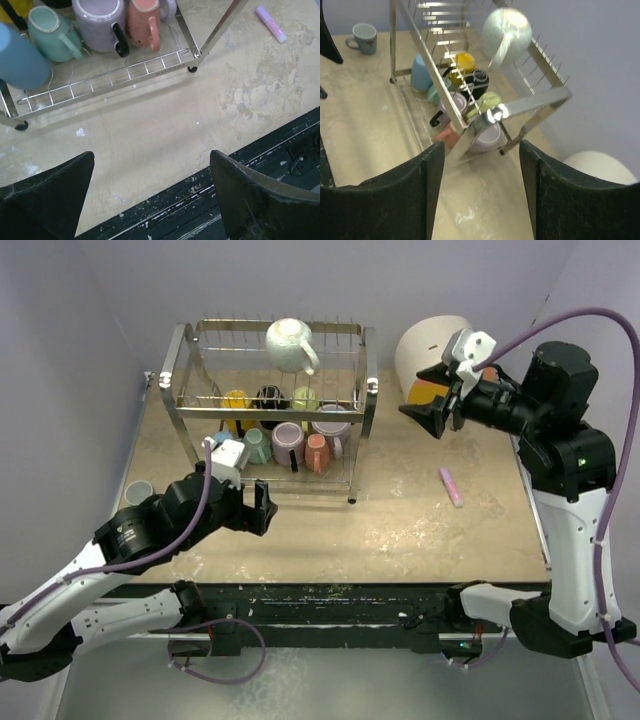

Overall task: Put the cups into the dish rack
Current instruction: Turn the cup upside down in the dish rack, then pick up the cup at the center of the board.

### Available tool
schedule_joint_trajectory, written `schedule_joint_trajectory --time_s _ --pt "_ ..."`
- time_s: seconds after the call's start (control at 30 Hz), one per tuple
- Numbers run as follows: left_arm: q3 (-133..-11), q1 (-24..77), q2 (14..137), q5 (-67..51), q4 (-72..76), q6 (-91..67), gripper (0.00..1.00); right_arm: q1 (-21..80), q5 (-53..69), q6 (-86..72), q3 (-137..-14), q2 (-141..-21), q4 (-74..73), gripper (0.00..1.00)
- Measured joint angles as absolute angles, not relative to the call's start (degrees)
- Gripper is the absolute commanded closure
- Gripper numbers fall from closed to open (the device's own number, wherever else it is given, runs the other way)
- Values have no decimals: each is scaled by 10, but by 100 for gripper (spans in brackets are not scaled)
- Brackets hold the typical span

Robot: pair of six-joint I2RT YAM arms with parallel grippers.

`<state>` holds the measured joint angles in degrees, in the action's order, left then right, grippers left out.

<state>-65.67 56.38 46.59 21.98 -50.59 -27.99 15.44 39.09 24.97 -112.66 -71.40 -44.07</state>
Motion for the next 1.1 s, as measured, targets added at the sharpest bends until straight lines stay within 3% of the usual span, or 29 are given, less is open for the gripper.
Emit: schedule_joint_trajectory --time_s 0.37,0.57,0.83,0.87,0.97,1.1 --pt "-649 555 546 256 -536 -310 2 83 417 243 -857 -608 -413 34" --pt "-628 465 573 210 -513 -310 8 70 434 242 -698 -561 -342 34" --pt "-560 341 569 147 -483 -337 28 66 461 236 -532 -602 -241 34" --pt "-553 334 564 149 -487 -345 33 66 459 237 -529 -611 -239 34" --pt "-540 319 532 167 -510 -375 62 66 456 240 -528 -621 -226 33" --pt "-540 312 470 218 -556 -430 66 66 445 240 -528 -607 -216 33"
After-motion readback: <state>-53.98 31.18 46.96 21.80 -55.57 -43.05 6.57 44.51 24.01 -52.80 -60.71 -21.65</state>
